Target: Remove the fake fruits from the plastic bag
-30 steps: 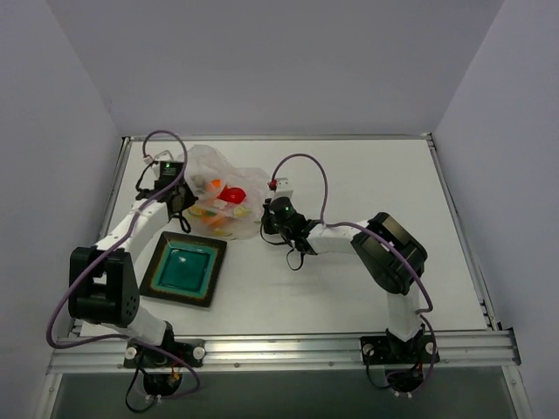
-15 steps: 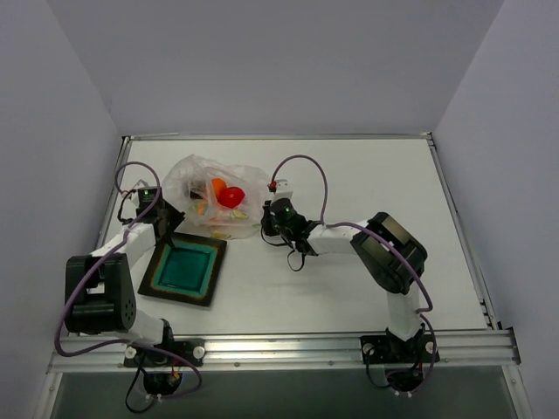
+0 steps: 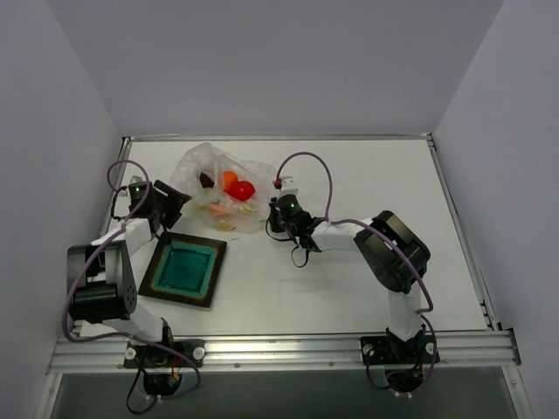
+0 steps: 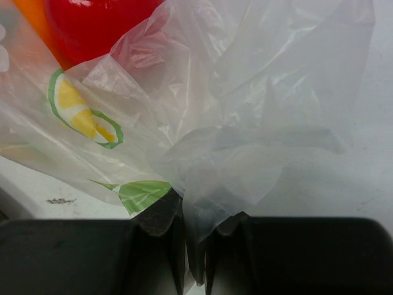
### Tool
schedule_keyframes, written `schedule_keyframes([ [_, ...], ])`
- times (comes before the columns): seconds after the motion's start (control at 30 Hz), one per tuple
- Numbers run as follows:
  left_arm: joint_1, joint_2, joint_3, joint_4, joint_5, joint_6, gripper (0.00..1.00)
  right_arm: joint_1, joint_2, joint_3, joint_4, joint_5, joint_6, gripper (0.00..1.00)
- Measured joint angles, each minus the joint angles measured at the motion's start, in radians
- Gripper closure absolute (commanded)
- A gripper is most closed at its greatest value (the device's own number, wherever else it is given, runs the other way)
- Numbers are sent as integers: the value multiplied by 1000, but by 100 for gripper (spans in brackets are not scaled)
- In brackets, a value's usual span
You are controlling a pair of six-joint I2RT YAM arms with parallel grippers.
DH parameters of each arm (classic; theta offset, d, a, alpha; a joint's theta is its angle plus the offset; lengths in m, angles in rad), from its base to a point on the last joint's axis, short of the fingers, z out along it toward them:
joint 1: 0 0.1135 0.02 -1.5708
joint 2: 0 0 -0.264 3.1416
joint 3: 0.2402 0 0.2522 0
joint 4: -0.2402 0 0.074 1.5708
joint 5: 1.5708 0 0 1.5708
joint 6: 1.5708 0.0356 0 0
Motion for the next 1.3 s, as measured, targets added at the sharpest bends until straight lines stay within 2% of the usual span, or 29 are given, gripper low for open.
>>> schedule_keyframes([
  [0.1,-5,-111,-33,-20,-9,16,38,-3,0,7,-18,4,-10,92],
  [0.23,-43,-367,-89,-118,-85,71,41,-5,0,24,-47,7,-25,92],
  [0.33,-160,-557,-91,-210,-193,137,41,-5,0,34,-57,6,-27,92],
  [0.43,-300,-623,-63,-296,-289,209,34,-5,0,38,-64,5,-27,92],
  [0.53,-395,-575,29,-388,-346,288,26,-5,0,38,-69,3,-27,92],
  [0.57,-409,-548,72,-409,-362,314,21,-5,0,38,-71,2,-27,92],
  [0.67,-419,-407,213,-473,-383,394,16,-5,0,42,-77,2,-28,92],
  [0.83,-427,-208,473,-616,-386,532,13,-6,0,43,-80,-5,-31,92],
  [0.93,-448,-129,581,-680,-393,607,13,-6,0,45,-82,-5,-32,92],
  [1.3,-470,97,726,-809,-392,749,14,-6,0,59,-95,-16,-32,92],
])
